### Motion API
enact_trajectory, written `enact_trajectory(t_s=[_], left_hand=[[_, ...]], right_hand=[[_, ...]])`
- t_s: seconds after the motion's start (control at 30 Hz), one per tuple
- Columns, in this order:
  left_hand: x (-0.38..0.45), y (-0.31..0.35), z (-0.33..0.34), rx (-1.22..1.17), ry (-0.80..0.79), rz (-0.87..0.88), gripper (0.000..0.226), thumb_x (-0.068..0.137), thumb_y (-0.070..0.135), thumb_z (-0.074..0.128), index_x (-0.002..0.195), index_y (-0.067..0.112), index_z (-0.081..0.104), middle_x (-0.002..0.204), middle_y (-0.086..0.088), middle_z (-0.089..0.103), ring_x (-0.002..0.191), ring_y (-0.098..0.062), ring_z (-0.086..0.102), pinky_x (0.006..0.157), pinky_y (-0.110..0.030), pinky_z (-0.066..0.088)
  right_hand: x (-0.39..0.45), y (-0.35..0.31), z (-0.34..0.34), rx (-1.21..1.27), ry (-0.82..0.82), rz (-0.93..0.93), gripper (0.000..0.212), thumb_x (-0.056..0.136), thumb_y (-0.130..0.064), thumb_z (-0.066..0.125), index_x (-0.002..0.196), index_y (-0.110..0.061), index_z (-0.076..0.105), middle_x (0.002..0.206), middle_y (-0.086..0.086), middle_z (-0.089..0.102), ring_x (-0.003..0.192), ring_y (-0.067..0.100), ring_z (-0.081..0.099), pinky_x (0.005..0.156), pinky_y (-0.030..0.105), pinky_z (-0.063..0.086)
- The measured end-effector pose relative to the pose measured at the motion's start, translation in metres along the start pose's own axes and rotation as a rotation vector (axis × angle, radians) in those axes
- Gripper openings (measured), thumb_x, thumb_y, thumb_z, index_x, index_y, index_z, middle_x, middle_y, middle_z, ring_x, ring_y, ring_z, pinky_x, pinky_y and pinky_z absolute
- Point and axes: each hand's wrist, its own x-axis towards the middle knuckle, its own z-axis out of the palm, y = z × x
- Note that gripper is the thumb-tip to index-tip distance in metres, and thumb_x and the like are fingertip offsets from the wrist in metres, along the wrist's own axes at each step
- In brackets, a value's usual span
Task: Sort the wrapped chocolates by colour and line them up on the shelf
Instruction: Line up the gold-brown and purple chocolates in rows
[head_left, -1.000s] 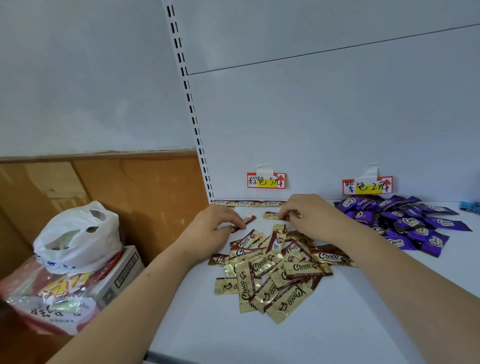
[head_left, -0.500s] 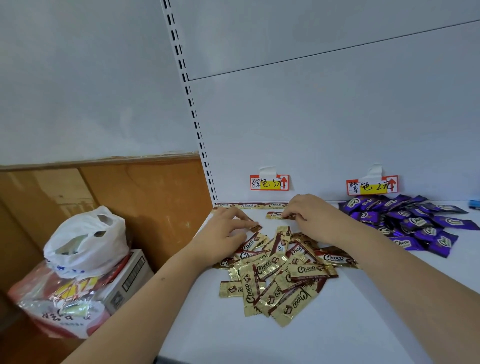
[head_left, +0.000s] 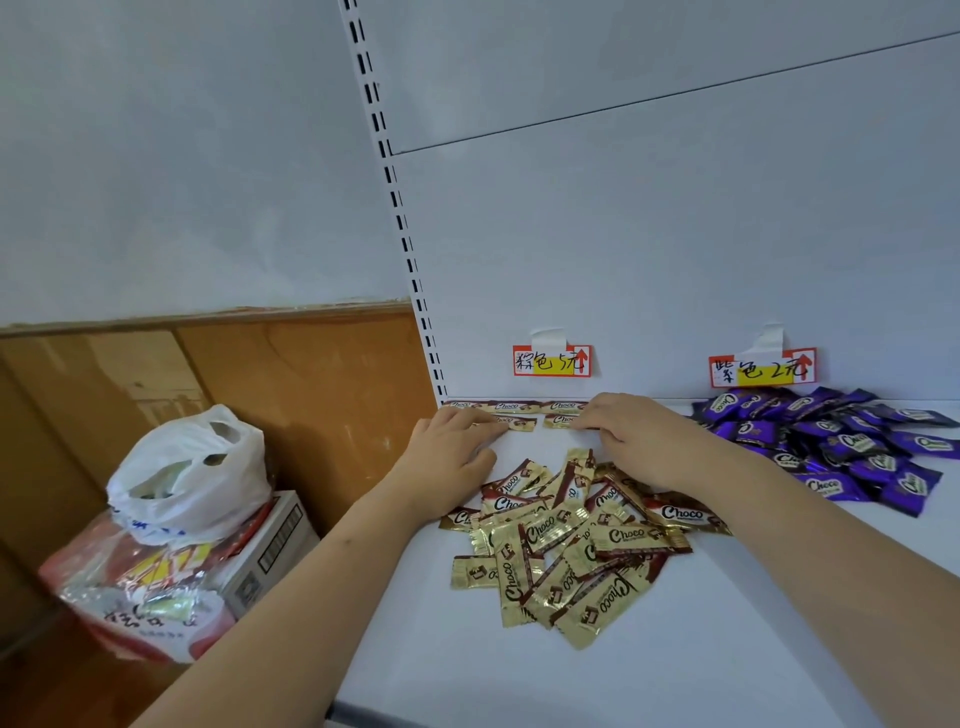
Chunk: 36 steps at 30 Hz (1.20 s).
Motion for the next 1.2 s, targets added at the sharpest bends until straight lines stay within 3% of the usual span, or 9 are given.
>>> enact_trajectory(t_s=[0.27, 0.43, 0.6, 0.73, 0.83, 0.93, 1.07, 1.2], left_hand=[[0.008, -0.006, 0.002, -0.047, -0.039, -0.052, 0.049, 0.101, 0.035, 0.029, 0.149, 0.035, 0.036, 0.15, 0.013, 0.034, 0.138, -0.009, 0.023, 0.111, -0.034, 0.016], [0.008, -0.009, 0.006, -0.031, -0.022, -0.026, 0.048, 0.102, 0.041, 0.029, 0.149, 0.036, 0.036, 0.149, 0.014, 0.034, 0.136, -0.009, 0.024, 0.105, -0.031, 0.017], [0.007, -0.009, 0.004, 0.022, -0.033, -0.009, 0.052, 0.1, 0.052, 0.03, 0.15, 0.037, 0.034, 0.149, 0.014, 0.034, 0.136, -0.012, 0.023, 0.107, -0.038, 0.018], [0.002, -0.003, -0.003, -0.084, 0.062, -0.016, 0.046, 0.101, 0.048, 0.032, 0.145, 0.036, 0.04, 0.146, 0.016, 0.038, 0.135, -0.008, 0.025, 0.106, -0.034, 0.018], [-0.009, 0.001, -0.015, -0.3, 0.192, -0.062, 0.029, 0.101, 0.04, 0.04, 0.125, 0.035, 0.057, 0.123, 0.018, 0.055, 0.114, -0.003, 0.047, 0.099, -0.029, 0.035], [-0.021, 0.011, -0.02, -0.454, 0.063, -0.096, 0.02, 0.096, 0.05, 0.05, 0.104, 0.036, 0.062, 0.098, 0.015, 0.061, 0.09, -0.004, 0.056, 0.084, -0.035, 0.052], [-0.023, 0.024, -0.022, -0.555, -0.098, -0.095, 0.035, 0.083, 0.061, 0.064, 0.097, 0.029, 0.063, 0.088, 0.008, 0.056, 0.069, -0.001, 0.05, 0.064, -0.023, 0.047], [-0.018, 0.031, -0.02, -0.478, -0.124, 0.008, 0.02, 0.084, 0.047, 0.072, 0.093, 0.03, 0.065, 0.084, 0.012, 0.058, 0.071, -0.002, 0.047, 0.066, -0.019, 0.04]], right_hand=[[-0.002, -0.003, 0.002, -0.002, -0.017, -0.01, 0.044, 0.104, -0.016, 0.034, 0.148, -0.021, 0.042, 0.156, -0.004, 0.035, 0.142, 0.013, 0.031, 0.117, 0.025, 0.019], [0.0, -0.003, 0.006, 0.036, -0.015, -0.007, 0.044, 0.105, -0.018, 0.032, 0.147, -0.023, 0.042, 0.156, -0.005, 0.036, 0.142, 0.012, 0.031, 0.118, 0.026, 0.021], [0.0, -0.005, 0.008, 0.077, -0.016, -0.012, 0.044, 0.105, -0.017, 0.032, 0.147, -0.022, 0.043, 0.154, -0.004, 0.038, 0.142, 0.012, 0.032, 0.116, 0.024, 0.019], [0.001, -0.004, 0.004, 0.189, 0.057, 0.024, 0.04, 0.105, -0.02, 0.033, 0.142, -0.023, 0.049, 0.145, -0.005, 0.048, 0.132, 0.012, 0.043, 0.106, 0.023, 0.031], [0.0, -0.002, -0.001, 0.235, 0.142, 0.027, 0.031, 0.104, -0.027, 0.041, 0.128, -0.024, 0.061, 0.126, -0.008, 0.061, 0.11, 0.009, 0.055, 0.089, 0.02, 0.04], [-0.003, -0.004, -0.004, 0.294, 0.083, 0.036, 0.024, 0.098, -0.04, 0.051, 0.104, -0.026, 0.07, 0.093, -0.014, 0.066, 0.079, 0.005, 0.057, 0.065, 0.015, 0.038], [-0.004, -0.006, -0.007, 0.28, -0.041, 0.064, 0.029, 0.086, -0.057, 0.062, 0.093, -0.03, 0.068, 0.09, -0.011, 0.064, 0.08, 0.004, 0.056, 0.073, 0.022, 0.044], [-0.007, -0.006, -0.012, 0.358, -0.112, 0.018, 0.016, 0.084, -0.043, 0.073, 0.085, -0.028, 0.068, 0.091, -0.005, 0.067, 0.078, 0.005, 0.055, 0.076, 0.023, 0.044]])
